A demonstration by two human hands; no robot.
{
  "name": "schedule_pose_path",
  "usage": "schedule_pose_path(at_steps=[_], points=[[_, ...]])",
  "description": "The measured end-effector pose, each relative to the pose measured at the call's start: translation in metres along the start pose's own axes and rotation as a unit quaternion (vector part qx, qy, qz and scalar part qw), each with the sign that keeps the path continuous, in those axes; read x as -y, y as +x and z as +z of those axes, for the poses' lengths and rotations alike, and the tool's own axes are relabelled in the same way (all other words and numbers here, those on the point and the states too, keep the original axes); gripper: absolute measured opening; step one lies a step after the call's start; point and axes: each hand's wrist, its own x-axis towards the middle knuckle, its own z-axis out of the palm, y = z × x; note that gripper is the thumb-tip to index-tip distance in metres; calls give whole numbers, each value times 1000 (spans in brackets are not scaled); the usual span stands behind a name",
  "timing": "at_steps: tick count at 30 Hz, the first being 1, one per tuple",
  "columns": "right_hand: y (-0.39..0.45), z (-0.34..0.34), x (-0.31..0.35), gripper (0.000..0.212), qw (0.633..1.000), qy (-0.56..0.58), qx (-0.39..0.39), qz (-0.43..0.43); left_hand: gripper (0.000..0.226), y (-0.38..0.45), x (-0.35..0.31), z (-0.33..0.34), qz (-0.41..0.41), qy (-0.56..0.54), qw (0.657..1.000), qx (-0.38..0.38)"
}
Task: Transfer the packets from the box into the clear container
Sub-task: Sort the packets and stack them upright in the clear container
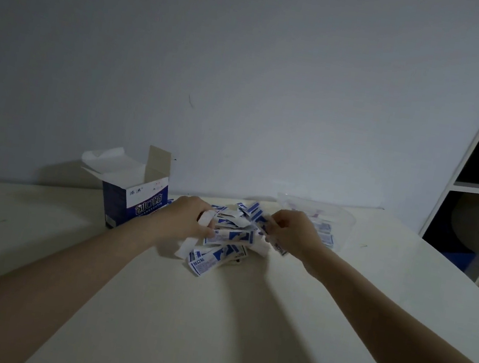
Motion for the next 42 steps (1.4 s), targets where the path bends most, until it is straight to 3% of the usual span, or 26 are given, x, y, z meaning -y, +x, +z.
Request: schedule_pose_path(at_steps=[4,8,11,14,17,20,25,29,32,34,39,42], points=[[0,5,7,23,971,215,61,86,19,-4,-3,-4,-19,-20,999,-42],[-3,17,21,23,912,374,106,133,24,0,-5,-7,-65,-157,979,-114],[-2,22,32,21,882,431,114,151,20,2,-14,-3,-69,-236,963,-108],[0,24,37,15,869,458,100,156,23,2,-22,4,-52,-213,971,-92],[5,27,36,19,907,393,49,140,21,3,-22,8,-55,-206,974,-73],[12,22,29,4,953,282,-44,104,21,3,-17,6,-69,-217,970,-87],[5,10,18,39,991,126,-12,45,20,5,-12,6,-147,-361,914,-116],[-2,11,20,40,999,31,-8,1,22,5,-18,9,-141,-406,900,-73],[-3,10,22,29,1000,3,-14,-23,14,3,-21,8,-145,-451,880,-30],[-4,9,21,22,1000,7,-17,-14,6,2,-21,6,-157,-468,870,-15],[-3,5,15,20,999,36,6,30,10,-4,-20,2,-162,-455,876,3],[-1,4,11,12,998,49,8,32,8,-5,-18,1,-180,-491,852,-20]])
